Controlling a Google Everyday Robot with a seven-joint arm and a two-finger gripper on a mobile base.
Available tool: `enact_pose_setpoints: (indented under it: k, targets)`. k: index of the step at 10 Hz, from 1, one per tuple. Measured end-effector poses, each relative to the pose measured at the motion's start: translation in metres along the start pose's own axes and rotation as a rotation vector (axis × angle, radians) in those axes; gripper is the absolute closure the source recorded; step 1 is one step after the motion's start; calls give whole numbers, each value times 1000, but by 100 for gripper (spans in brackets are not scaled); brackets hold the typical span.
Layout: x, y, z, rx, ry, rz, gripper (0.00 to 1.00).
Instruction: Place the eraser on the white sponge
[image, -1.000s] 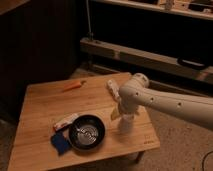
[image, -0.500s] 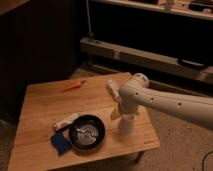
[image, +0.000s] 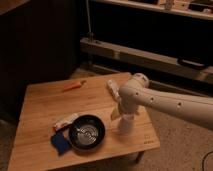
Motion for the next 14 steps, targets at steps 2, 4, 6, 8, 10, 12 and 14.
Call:
enact_pose_setpoints:
  k: [2,4,6,8,10,12,14]
  targets:
    - [0,0,0,0,0,0,20]
    - [4,2,-3,-16,16,-18,20]
    - [24,-7,-5,-35,41,-116,20]
    - [60,-34,-10,-32,81,-273,20]
    - [91,-75,-15,-20,116,-435,20]
    - [116,-125,-18,-5,143,-606,20]
    - [131,-185,-14,20,155,-777,20]
